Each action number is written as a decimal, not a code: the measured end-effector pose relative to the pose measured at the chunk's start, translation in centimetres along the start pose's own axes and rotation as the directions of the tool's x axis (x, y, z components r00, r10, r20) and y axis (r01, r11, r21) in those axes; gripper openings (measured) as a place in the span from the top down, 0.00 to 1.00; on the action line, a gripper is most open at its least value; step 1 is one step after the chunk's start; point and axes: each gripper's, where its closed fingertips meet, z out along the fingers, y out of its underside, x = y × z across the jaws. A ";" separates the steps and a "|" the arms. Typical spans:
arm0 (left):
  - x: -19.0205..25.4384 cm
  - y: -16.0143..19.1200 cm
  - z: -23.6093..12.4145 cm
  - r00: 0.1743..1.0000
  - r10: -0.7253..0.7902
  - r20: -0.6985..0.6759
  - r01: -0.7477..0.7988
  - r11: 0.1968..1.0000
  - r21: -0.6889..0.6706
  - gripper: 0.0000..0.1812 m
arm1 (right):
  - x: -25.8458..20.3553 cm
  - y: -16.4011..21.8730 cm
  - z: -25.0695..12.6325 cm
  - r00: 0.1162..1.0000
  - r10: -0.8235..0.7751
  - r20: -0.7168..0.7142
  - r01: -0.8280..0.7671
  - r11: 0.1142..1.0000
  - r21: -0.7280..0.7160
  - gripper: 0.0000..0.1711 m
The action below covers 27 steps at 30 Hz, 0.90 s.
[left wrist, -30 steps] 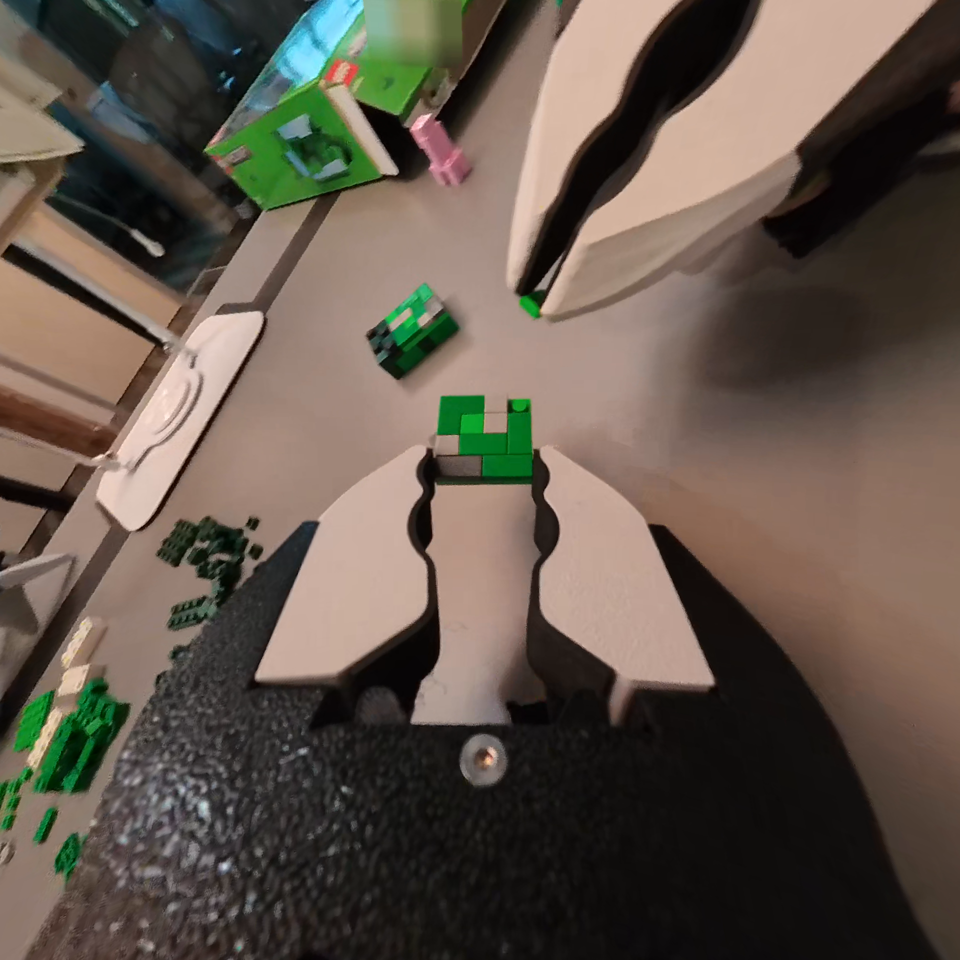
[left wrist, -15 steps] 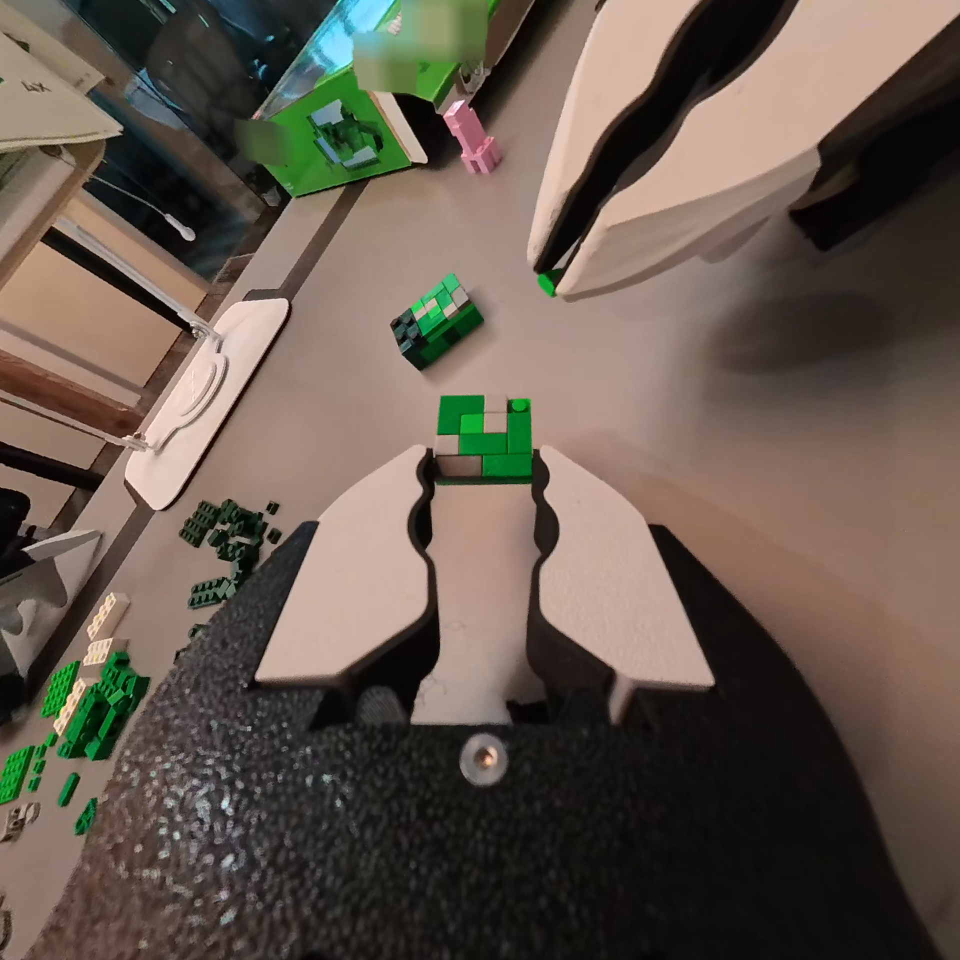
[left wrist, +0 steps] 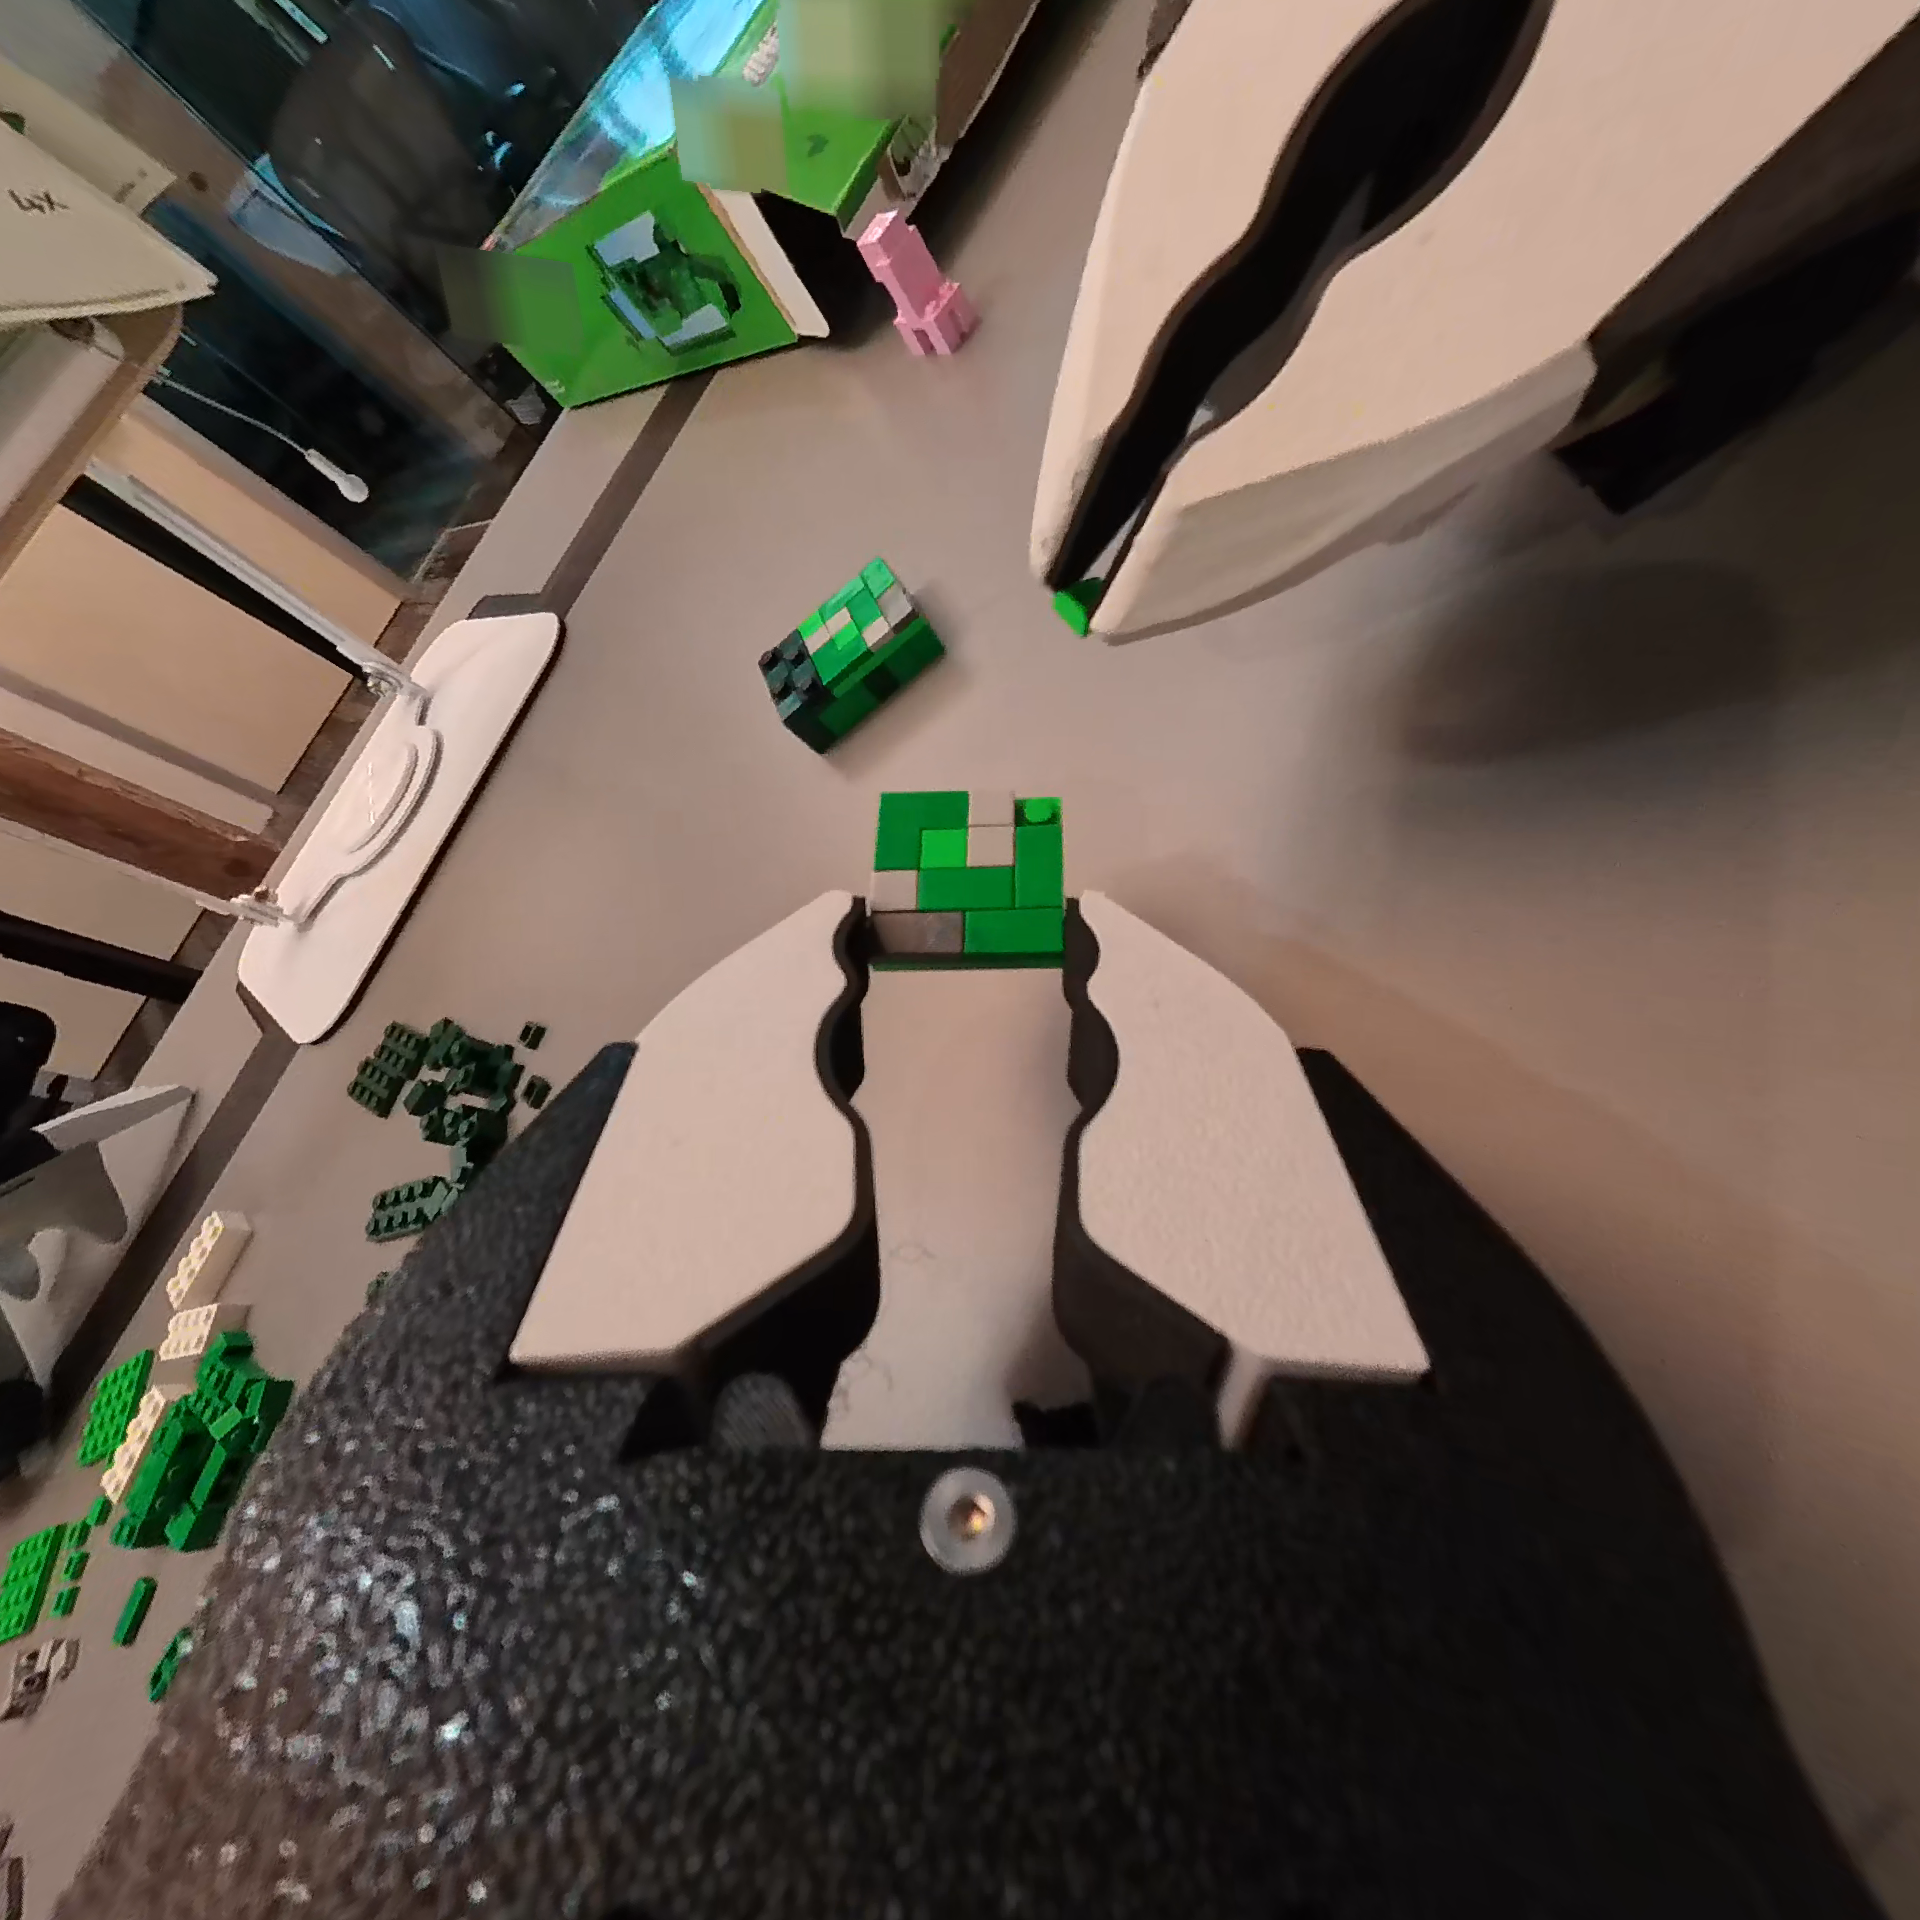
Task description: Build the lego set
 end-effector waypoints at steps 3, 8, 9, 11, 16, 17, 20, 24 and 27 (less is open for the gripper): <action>0.2 -0.2 0.0 1.000 0.014 -0.007 -0.014 1.000 0.007 0.80 | -0.4 1.1 -0.4 0.995 0.045 0.086 -0.038 0.996 -0.075 0.96; 0.8 -0.9 -0.2 0.998 0.051 -0.029 -0.050 0.998 0.031 0.80 | -1.5 2.6 -1.9 0.972 0.079 0.220 -0.039 0.983 -0.179 0.96; 0.9 -0.9 -0.2 0.998 0.057 -0.028 -0.056 0.998 0.028 0.80 | -2.1 3.5 -2.3 0.957 0.106 0.272 -0.033 0.965 -0.259 0.96; 0.9 -0.9 -0.1 0.998 0.064 -0.029 -0.063 0.998 0.025 0.80 | -2.6 4.9 -3.2 0.938 0.135 0.320 0.000 0.921 -0.389 0.96; 0.8 -0.8 -0.2 0.998 0.061 -0.023 -0.060 0.998 0.022 0.80 | -3.1 5.3 -3.9 0.916 0.143 0.376 0.049 0.888 -0.457 0.96; 0.7 -0.8 -0.2 0.998 0.058 -0.021 -0.057 0.998 0.022 0.80 | -3.2 5.2 -3.8 0.914 0.142 0.381 0.045 0.896 -0.442 0.93; 0.6 -0.7 -0.3 0.999 0.050 -0.017 -0.050 0.998 0.025 0.80 | -3.1 4.8 -4.0 0.916 0.183 0.357 -0.030 0.919 -0.394 0.88; 0.6 -0.8 -0.3 0.998 0.056 -0.017 -0.055 0.998 0.024 0.80 | -2.9 5.1 -4.9 0.901 0.297 0.317 -0.153 0.900 -0.408 0.88; 0.8 -0.9 -0.3 0.998 0.066 -0.022 -0.065 0.997 0.027 0.80 | -2.3 5.4 -4.6 0.904 0.329 0.274 -0.196 0.887 -0.417 0.89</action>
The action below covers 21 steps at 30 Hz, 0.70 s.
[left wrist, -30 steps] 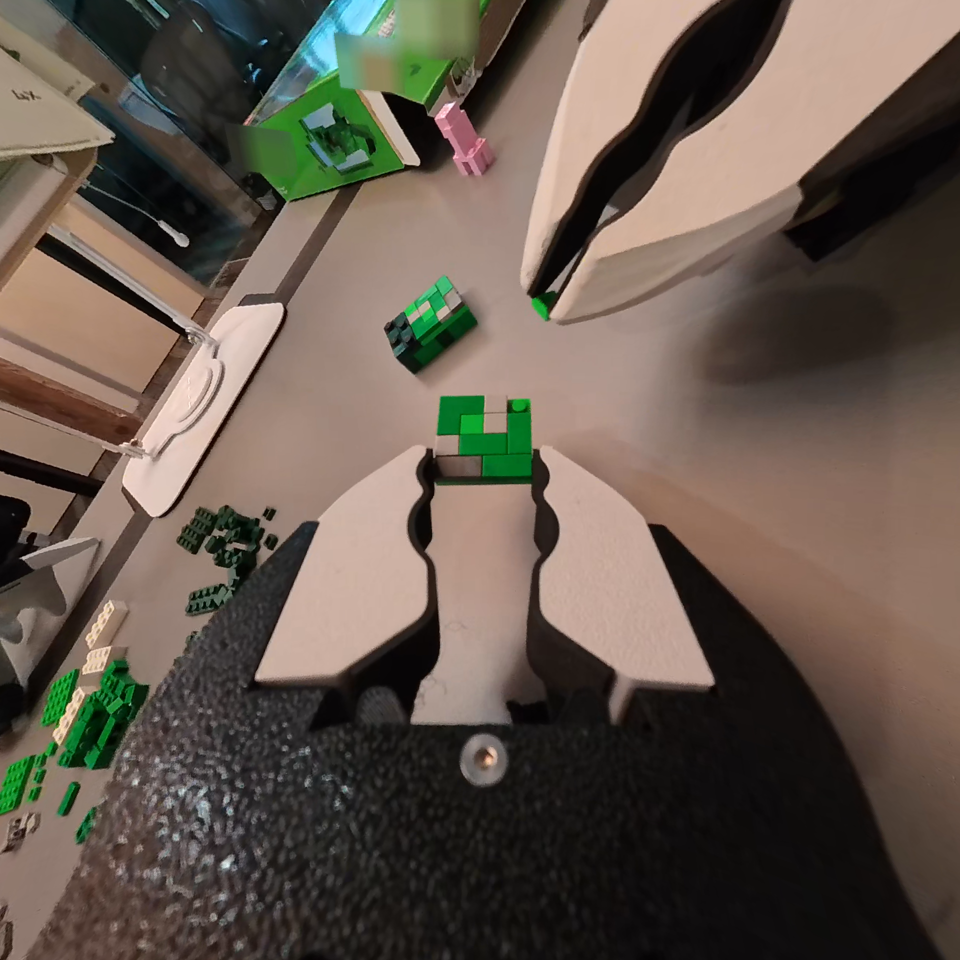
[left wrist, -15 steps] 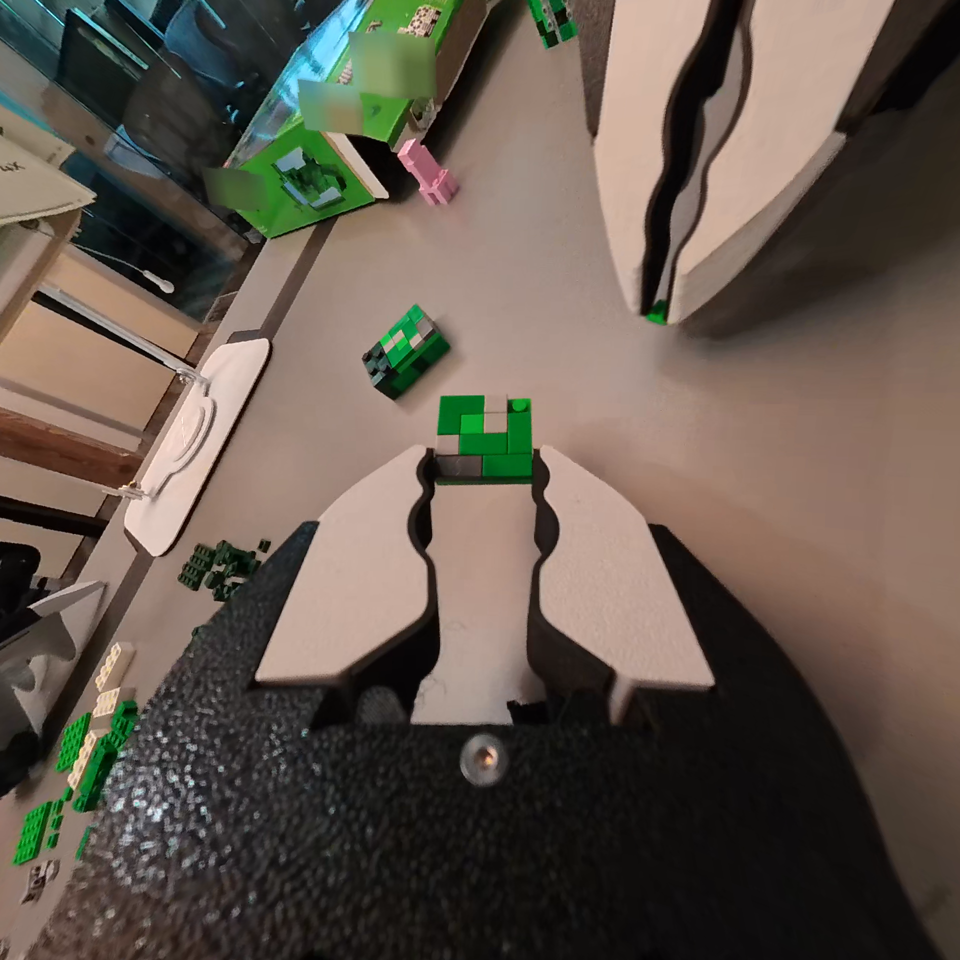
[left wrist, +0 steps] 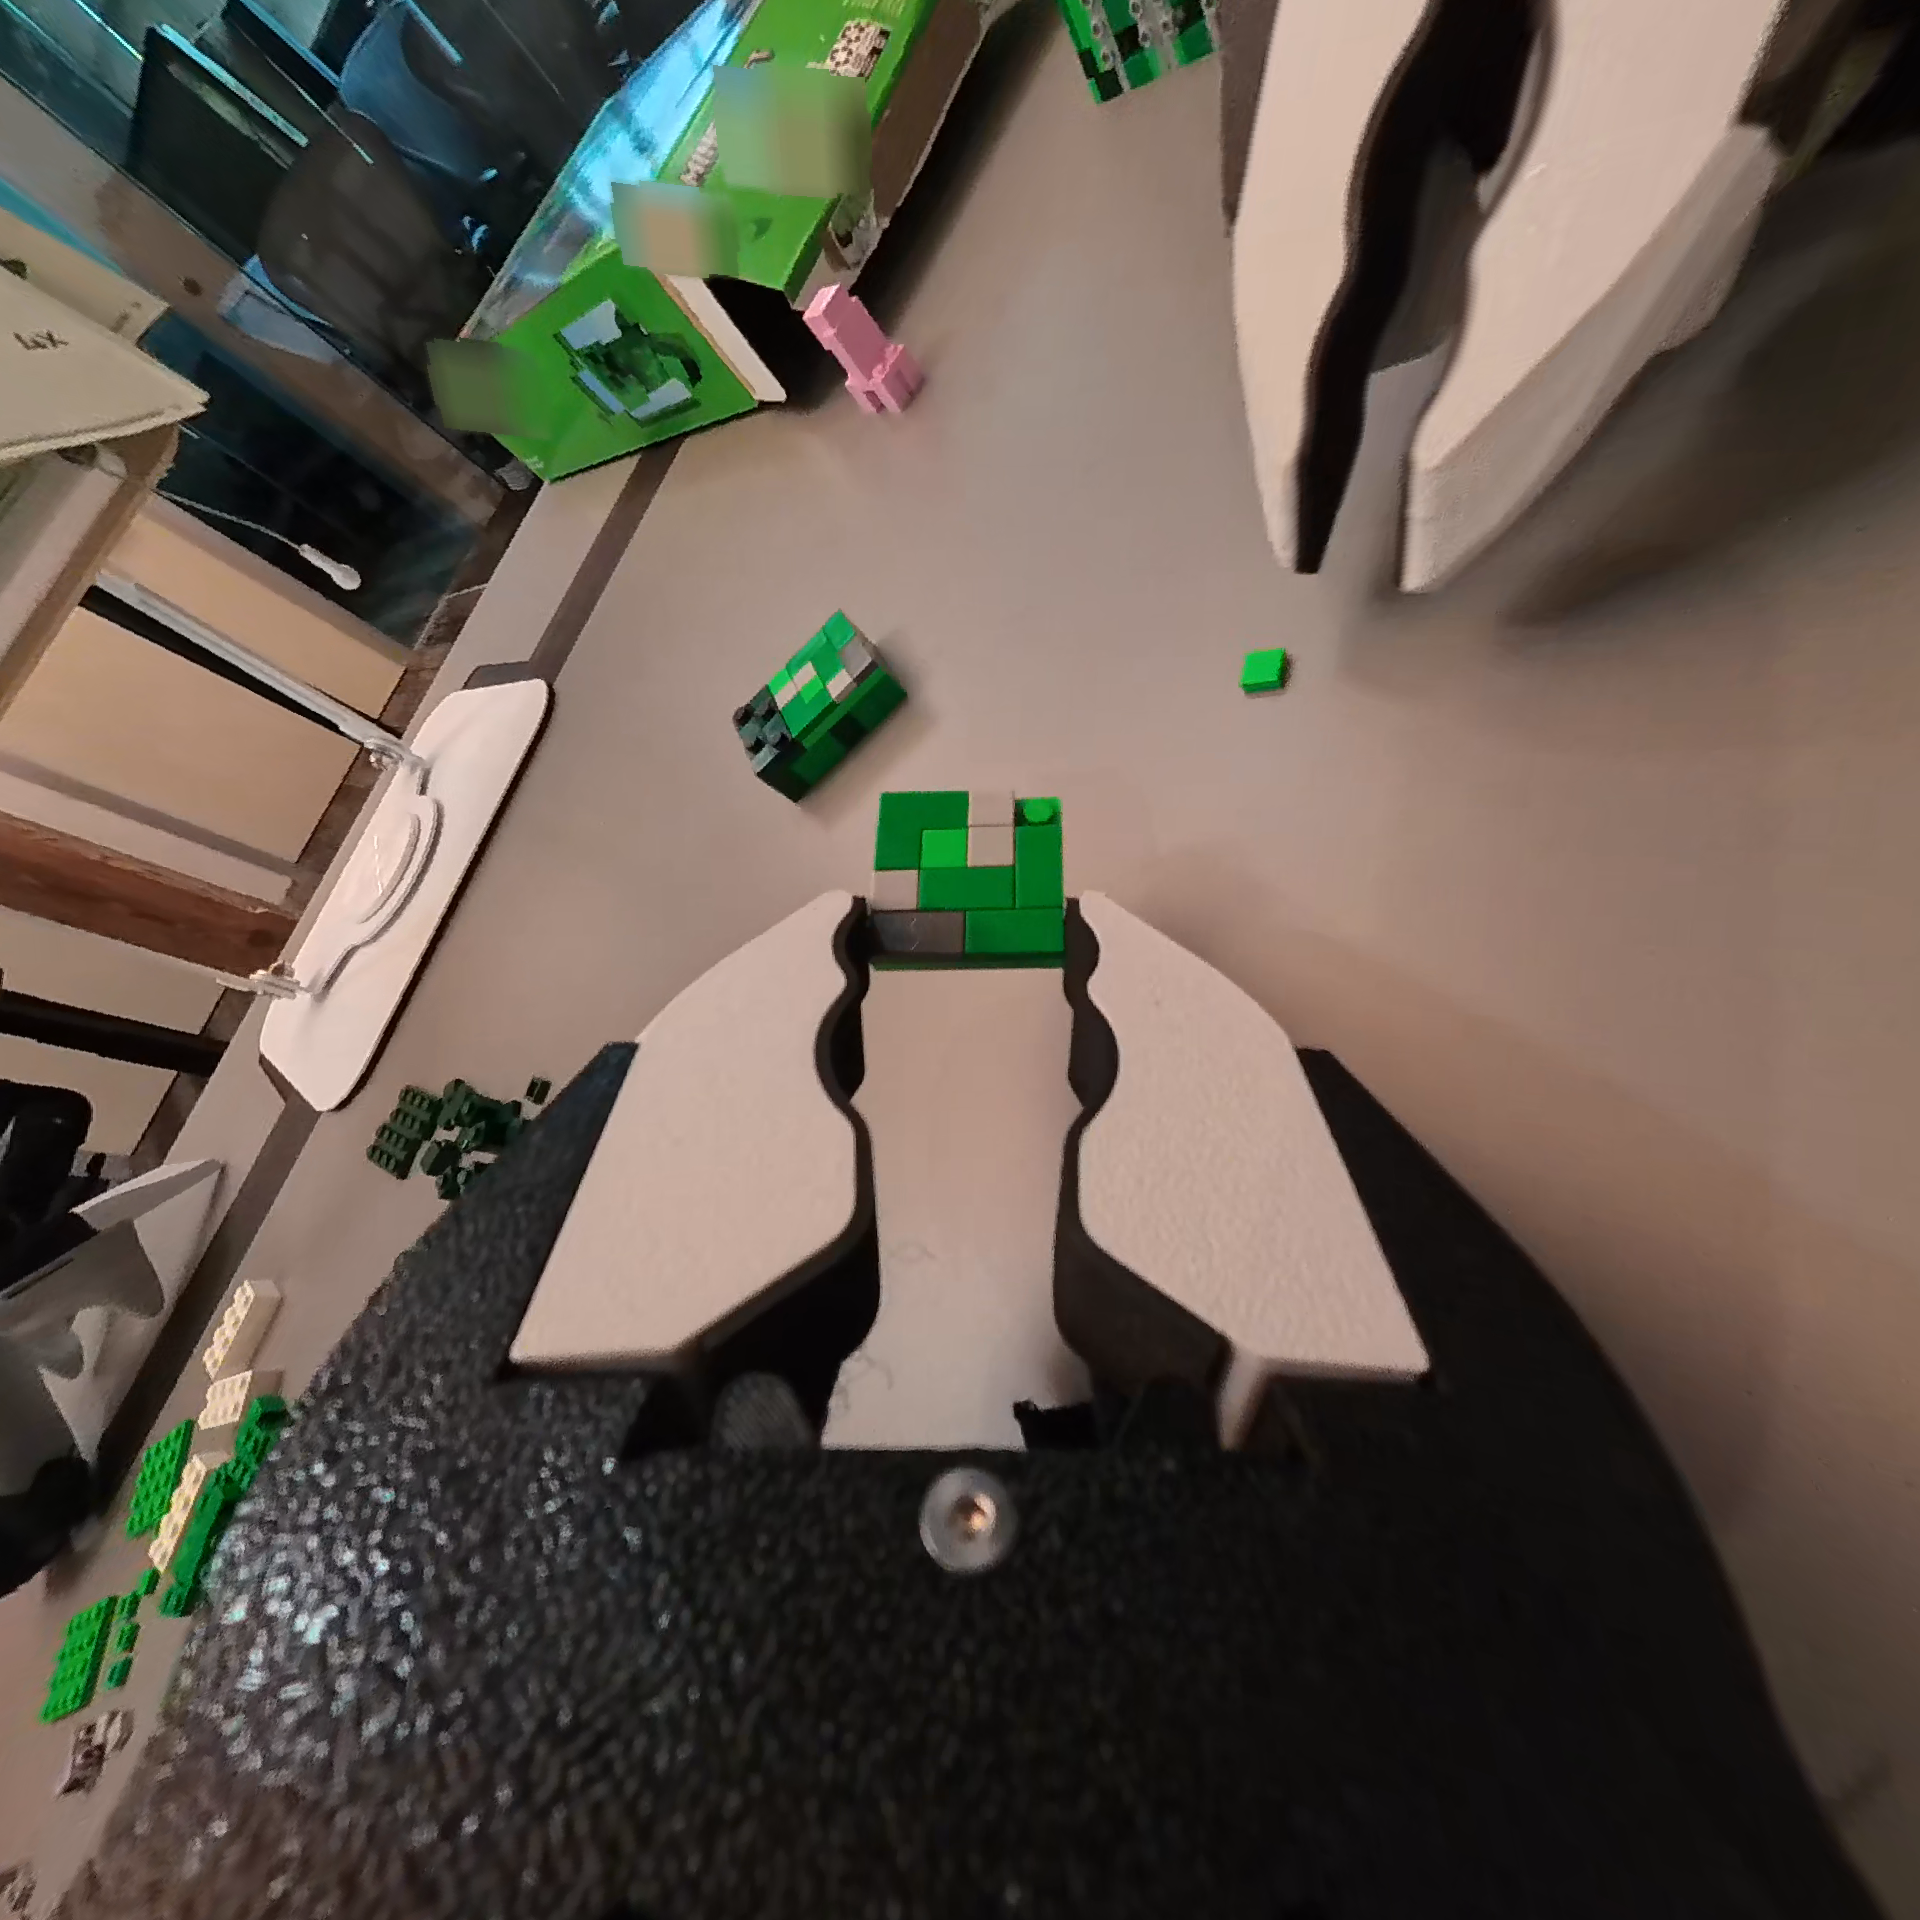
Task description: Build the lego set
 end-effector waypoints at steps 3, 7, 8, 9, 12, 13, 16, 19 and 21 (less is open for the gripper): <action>0.1 0.1 0.0 1.000 0.009 -0.004 -0.009 1.000 -0.007 0.80 | 0.6 0.2 0.6 1.000 0.011 -0.017 -0.012 1.000 -0.029 0.88; 0.7 -0.3 -0.1 0.999 0.011 -0.043 -0.010 1.000 0.023 0.80 | 0.9 0.4 1.3 0.993 -0.113 0.016 0.114 0.991 -0.067 0.88; 1.0 -0.5 -0.2 0.998 0.012 -0.066 -0.010 0.999 0.033 0.80 | 1.0 0.4 1.4 0.990 -0.137 0.041 0.140 0.988 -0.070 0.88; 1.4 -0.6 -0.2 0.996 0.010 -0.091 -0.006 0.999 0.041 0.80 | 1.1 0.3 1.3 0.986 -0.145 0.080 0.150 0.986 -0.067 0.88; 2.2 -0.7 -0.4 0.987 -0.012 -0.162 0.020 0.999 0.047 0.80 | 1.2 -0.1 1.3 0.974 -0.144 0.176 0.154 0.987 -0.045 0.89; 2.5 -0.7 -0.5 0.982 -0.025 -0.187 0.034 0.998 0.047 0.80 | 1.1 0.0 1.3 0.968 -0.146 0.204 0.159 0.986 -0.046 0.89; 3.1 -0.9 -0.7 0.963 -0.074 -0.259 0.090 0.995 0.050 0.80 | 1.2 0.4 1.6 0.958 -0.157 0.239 0.178 0.982 -0.068 0.92; 3.2 -0.9 -0.8 0.949 -0.118 -0.292 0.137 0.990 0.044 0.80 | 1.3 0.4 1.5 0.956 -0.165 0.244 0.184 0.981 -0.055 0.92; 3.3 -1.0 -0.8 0.947 -0.120 -0.297 0.140 0.989 0.045 0.80 | 1.2 0.3 1.5 0.954 -0.157 0.257 0.173 0.984 -0.044 0.91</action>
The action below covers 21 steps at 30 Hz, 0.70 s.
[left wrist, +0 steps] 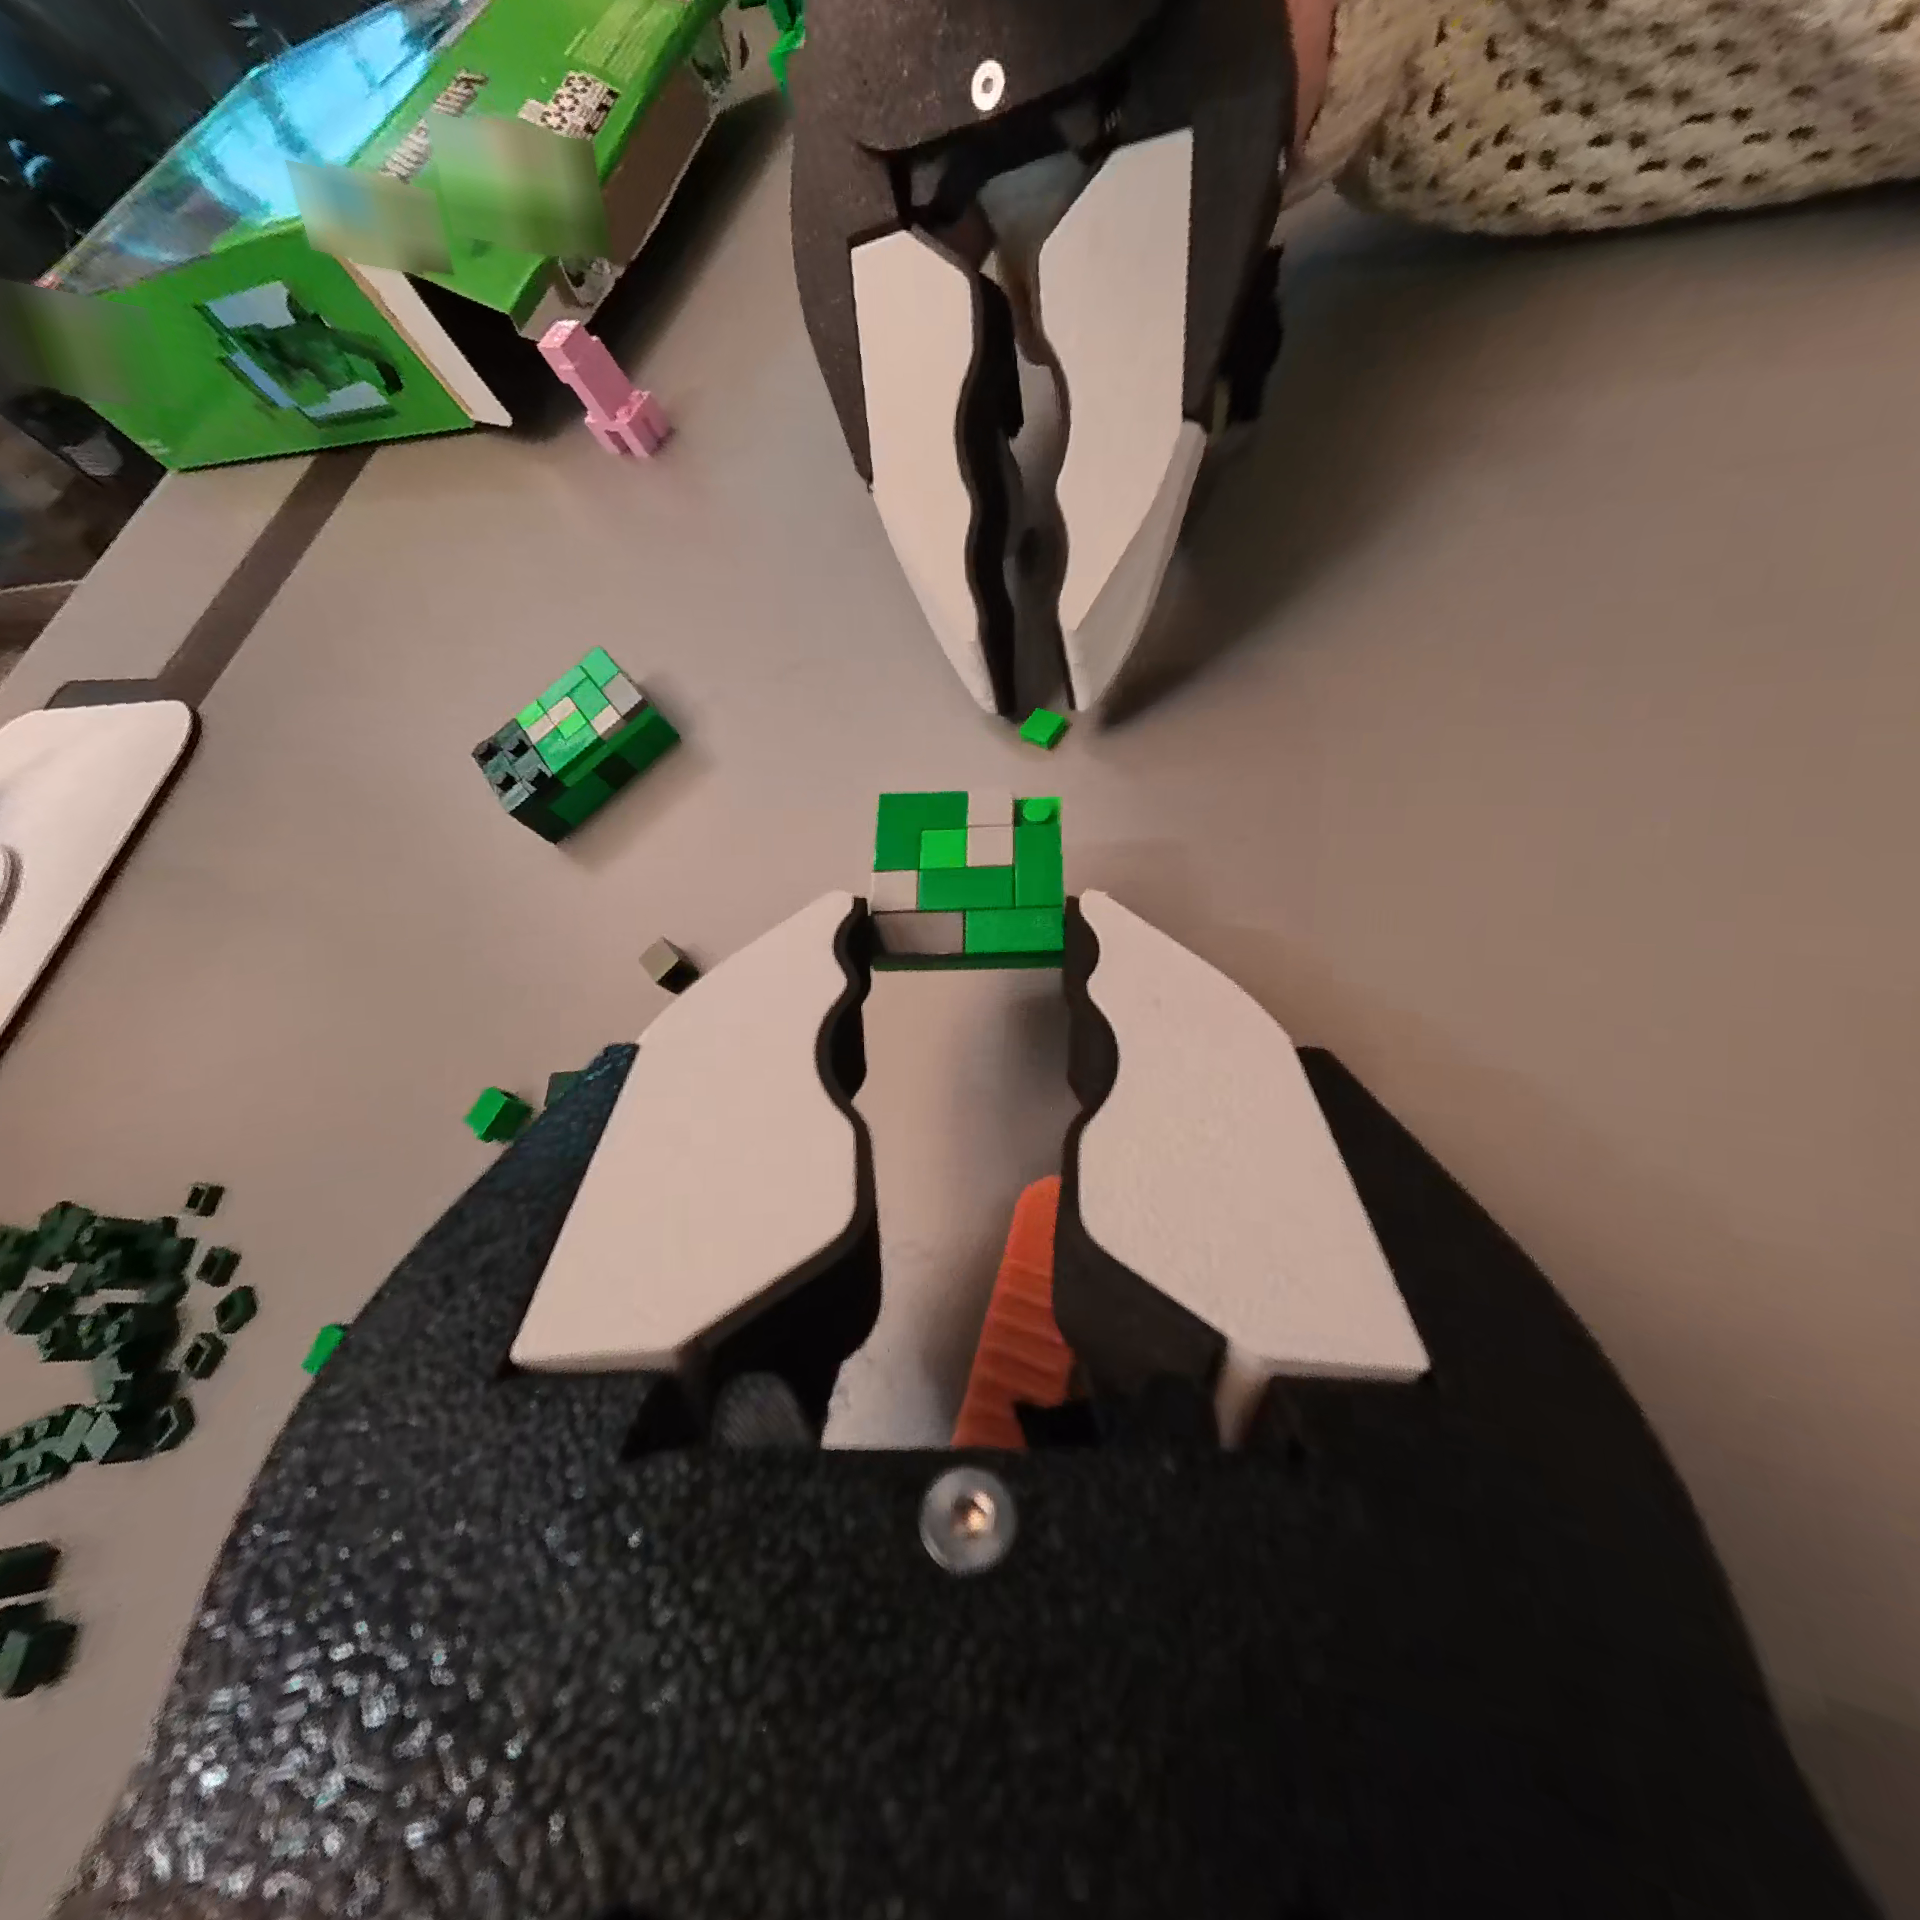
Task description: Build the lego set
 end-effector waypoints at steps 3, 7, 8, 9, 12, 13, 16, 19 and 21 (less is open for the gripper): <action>0.1 0.2 0.2 1.000 0.020 0.005 -0.020 1.000 -0.017 0.80 | 0.0 0.1 0.0 1.000 0.025 0.002 -0.025 1.000 -0.015 0.90; 0.1 0.4 0.3 0.999 0.035 0.013 -0.034 0.999 -0.033 0.80 | 0.2 0.3 -0.3 0.996 0.044 -0.074 -0.049 0.997 -0.059 0.90; 0.1 0.4 0.3 0.999 0.033 0.015 -0.033 0.999 -0.033 0.80 | 0.0 0.2 -0.3 0.994 0.048 -0.093 -0.054 0.997 -0.057 0.89; 0.0 0.4 0.3 0.999 0.032 0.017 -0.031 0.999 -0.033 0.80 | 0.0 0.1 -0.3 0.991 0.058 -0.118 -0.064 0.997 -0.048 0.89; 0.0 0.4 0.3 0.999 0.036 0.023 -0.035 0.999 -0.039 0.80 | 0.1 0.3 0.0 0.976 0.110 -0.189 -0.121 0.992 -0.046 0.90; 0.0 0.5 0.4 0.999 0.041 0.024 -0.040 0.998 -0.042 0.80 | 0.1 0.3 0.0 0.972 0.118 -0.203 -0.128 0.991 -0.040 0.90; 0.0 0.5 0.4 0.998 0.053 0.028 -0.052 0.997 -0.049 0.80 | 0.0 0.2 0.1 0.963 0.156 -0.221 -0.165 0.986 -0.023 0.91; 0.1 0.4 0.4 0.998 0.059 0.024 -0.058 0.997 -0.042 0.80 | -0.3 0.1 0.2 0.964 0.162 -0.209 -0.169 0.985 -0.019 0.93; 0.2 0.3 0.4 0.998 0.066 0.022 -0.065 0.997 -0.038 0.80 | -0.1 0.2 0.2 0.963 0.160 -0.217 -0.168 0.986 -0.021 0.94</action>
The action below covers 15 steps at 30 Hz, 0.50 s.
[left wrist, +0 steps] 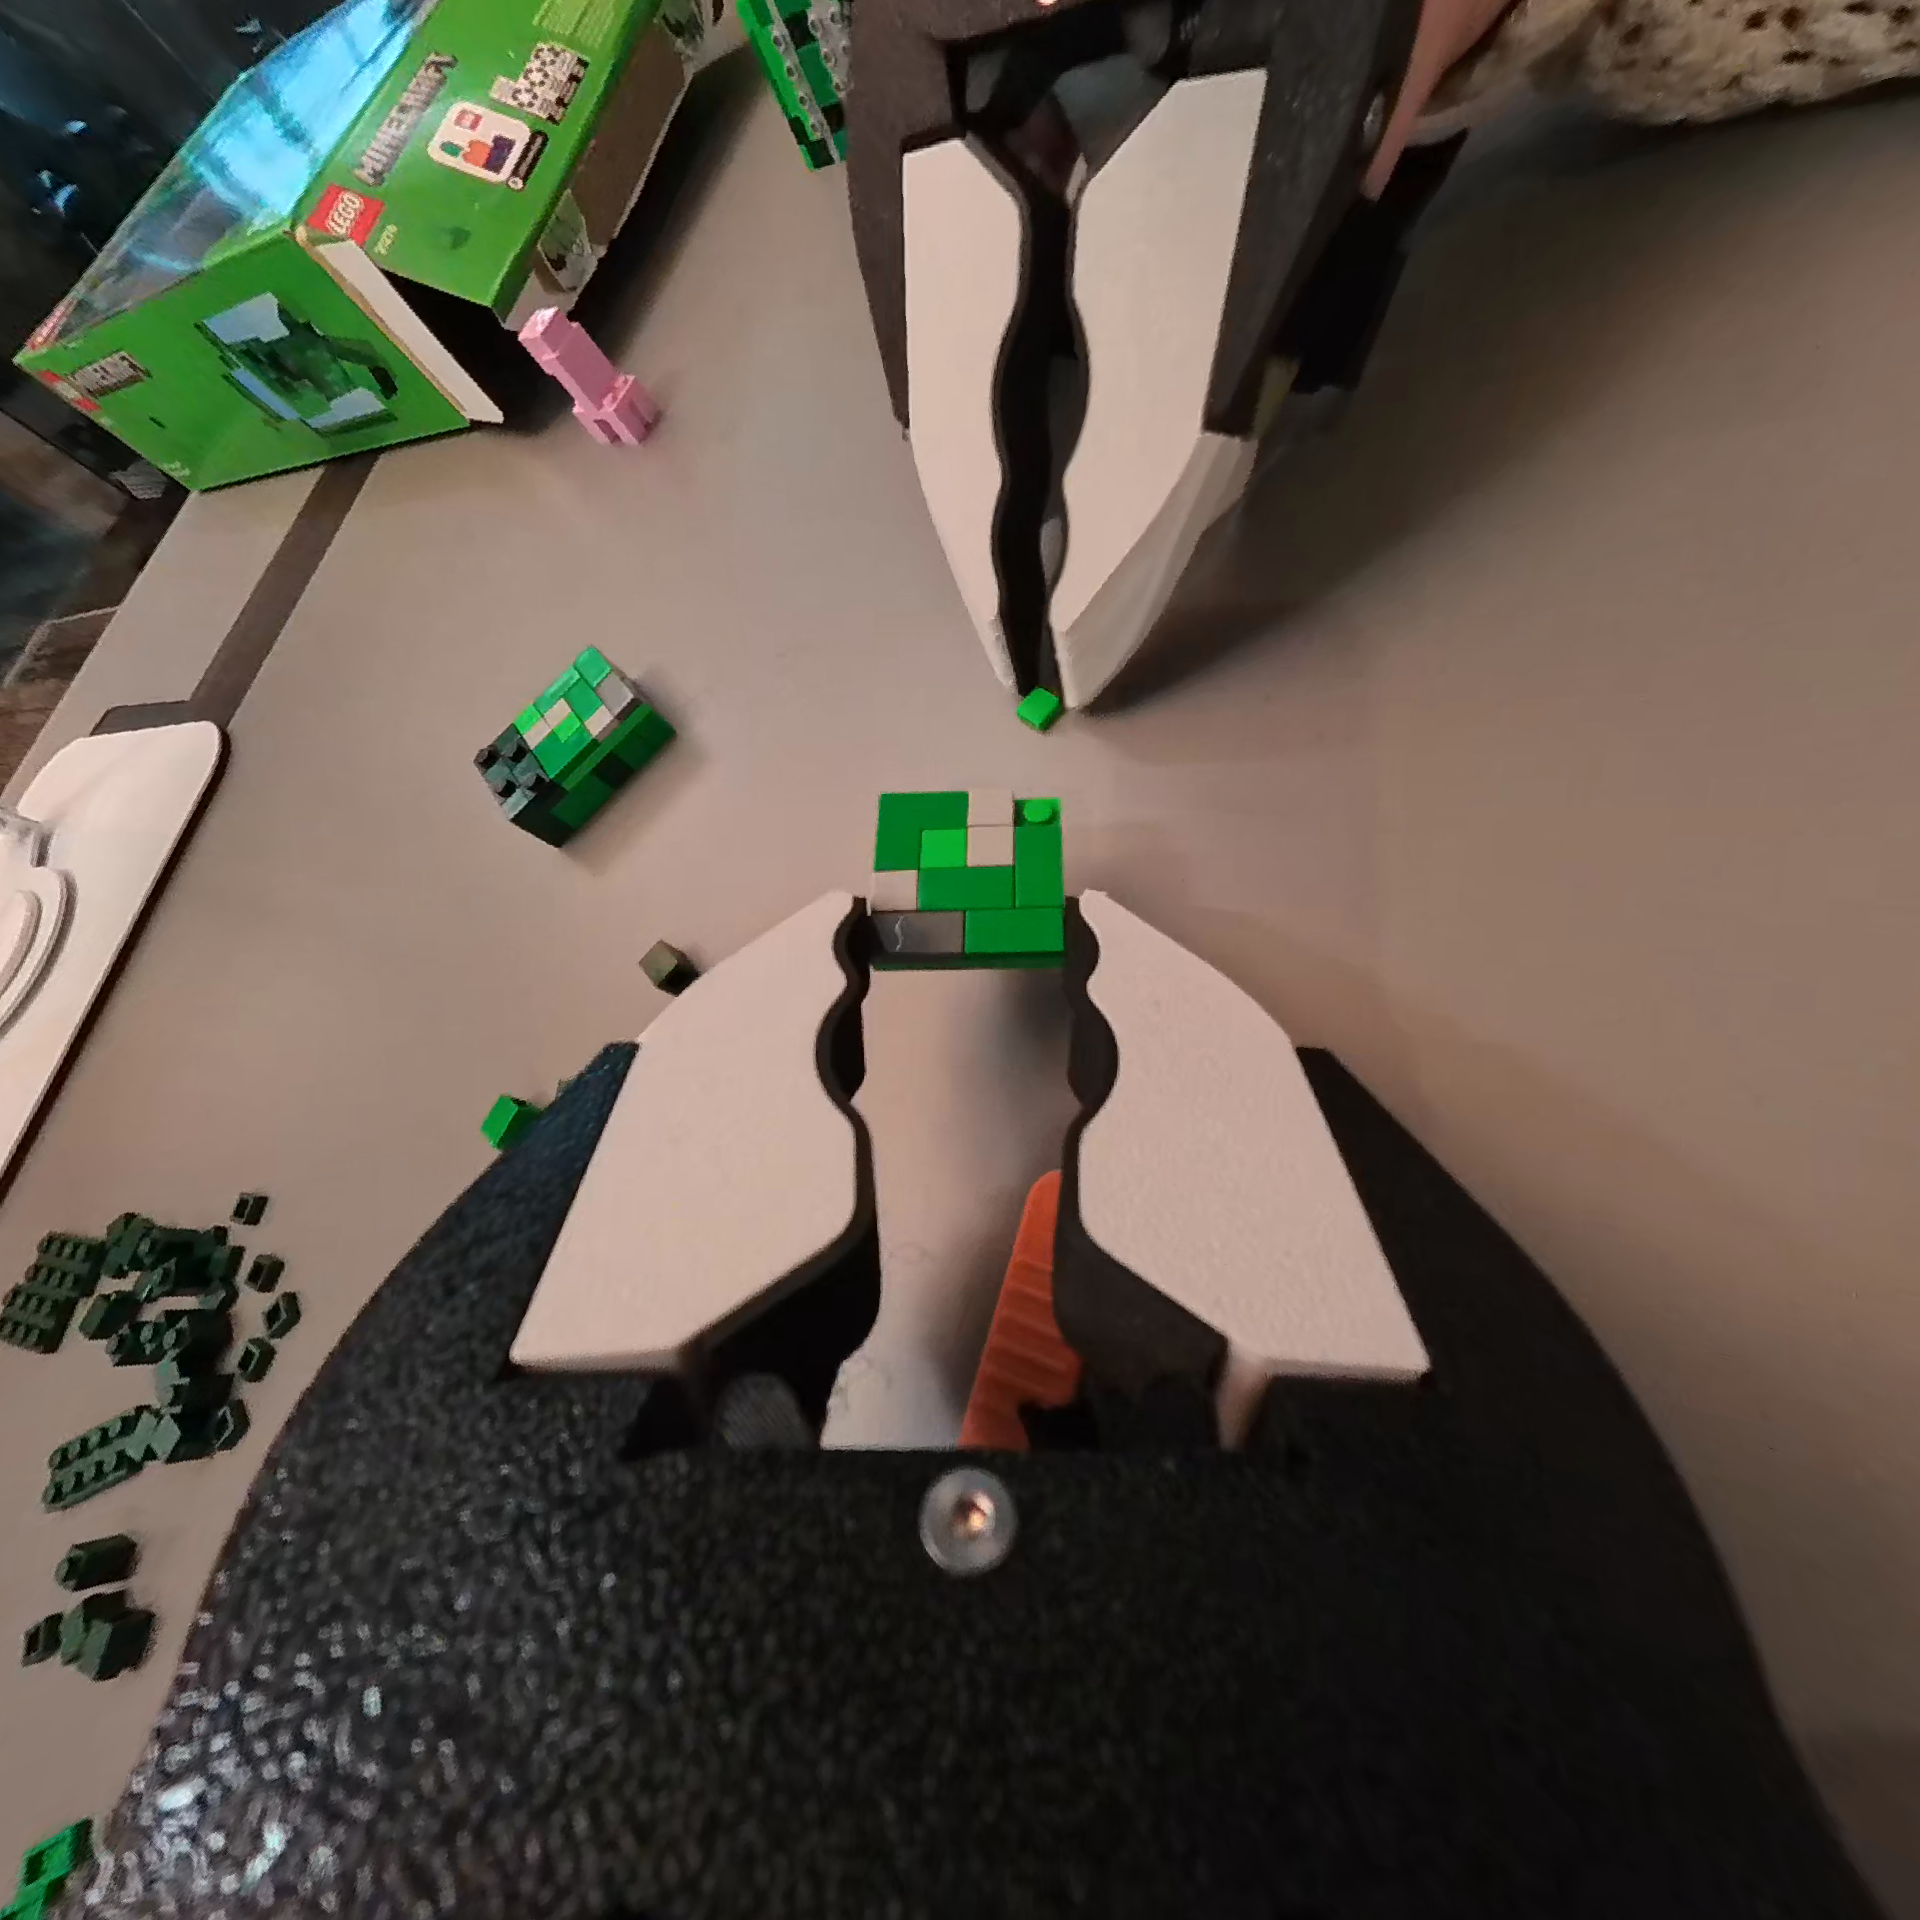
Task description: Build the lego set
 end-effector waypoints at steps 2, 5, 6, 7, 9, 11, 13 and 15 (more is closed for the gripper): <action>0.0 0.1 0.1 1.000 0.006 0.001 -0.006 1.000 -0.007 0.80 | 0.1 -0.1 0.1 1.000 0.001 -0.006 -0.001 1.000 0.005 0.94; 0.0 0.1 0.1 1.000 0.008 0.002 -0.008 1.000 -0.009 0.80 | -0.1 -0.2 0.2 1.000 0.002 -0.003 -0.002 1.000 0.008 0.93; 0.0 0.1 0.1 1.000 0.007 0.002 -0.007 1.000 -0.009 0.80 | 0.0 -0.2 0.2 1.000 0.004 -0.008 -0.004 1.000 0.006 0.94; 0.0 0.1 0.1 1.000 0.006 0.002 -0.006 1.000 -0.010 0.80 | 0.0 -0.2 0.2 1.000 0.002 -0.015 -0.002 1.000 0.001 0.95; 0.0 0.1 0.1 1.000 0.005 0.002 -0.005 1.000 -0.010 0.80 | 0.1 -0.2 0.2 1.000 -0.011 -0.019 0.011 1.000 -0.007 0.96; 0.0 0.1 0.1 1.000 0.003 -0.002 -0.003 1.000 -0.011 0.80 | 0.0 -0.5 0.2 0.999 -0.039 -0.028 0.039 0.999 -0.001 0.96; 0.4 0.1 0.1 0.999 -0.009 -0.032 0.009 1.000 -0.015 0.80 | -0.8 -1.6 -0.2 0.997 -0.080 -0.007 0.080 0.995 0.065 1.00; 0.9 0.2 0.0 0.996 -0.043 -0.079 0.041 0.999 -0.021 0.81 | -2.4 -3.0 -0.6 0.990 -0.125 0.062 0.115 0.983 0.145 1.00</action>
